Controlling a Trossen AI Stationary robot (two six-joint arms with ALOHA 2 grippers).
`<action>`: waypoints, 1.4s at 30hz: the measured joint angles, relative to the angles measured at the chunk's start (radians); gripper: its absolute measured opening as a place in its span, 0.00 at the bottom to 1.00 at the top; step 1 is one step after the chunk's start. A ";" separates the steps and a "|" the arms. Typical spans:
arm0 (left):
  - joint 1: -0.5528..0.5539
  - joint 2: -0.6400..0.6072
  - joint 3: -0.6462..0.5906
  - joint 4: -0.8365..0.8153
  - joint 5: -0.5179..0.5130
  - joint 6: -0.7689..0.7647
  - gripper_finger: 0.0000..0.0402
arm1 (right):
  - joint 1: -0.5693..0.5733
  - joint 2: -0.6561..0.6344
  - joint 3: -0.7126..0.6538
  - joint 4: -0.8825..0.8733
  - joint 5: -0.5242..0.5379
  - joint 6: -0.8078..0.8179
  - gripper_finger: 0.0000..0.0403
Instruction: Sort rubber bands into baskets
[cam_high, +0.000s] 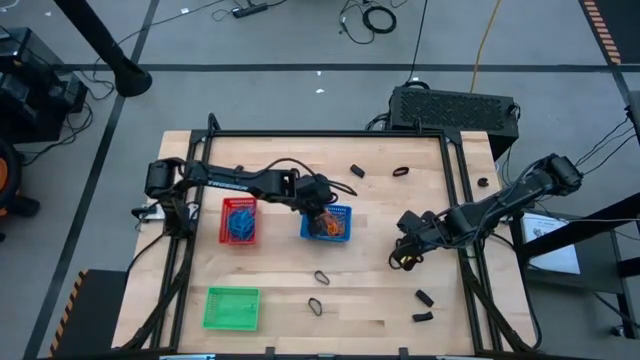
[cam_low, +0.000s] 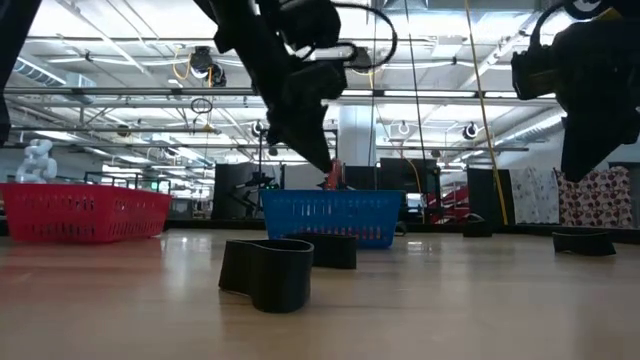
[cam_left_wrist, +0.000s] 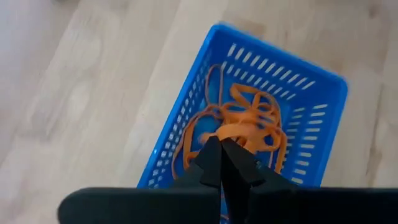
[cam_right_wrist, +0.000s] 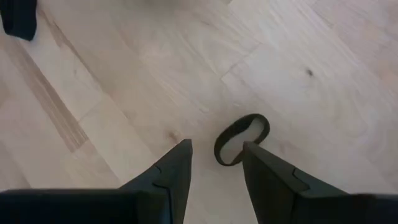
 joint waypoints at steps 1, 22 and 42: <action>0.000 0.002 0.000 -0.007 0.000 -0.016 0.01 | 0.000 0.000 0.000 -0.003 0.000 -0.004 0.33; 0.002 -0.006 0.030 -0.002 0.101 -0.134 0.28 | 0.004 0.000 0.000 -0.002 -0.038 0.012 0.33; 0.102 0.089 0.208 -0.102 0.306 0.278 0.28 | 0.151 0.056 0.000 0.178 -0.005 0.263 0.33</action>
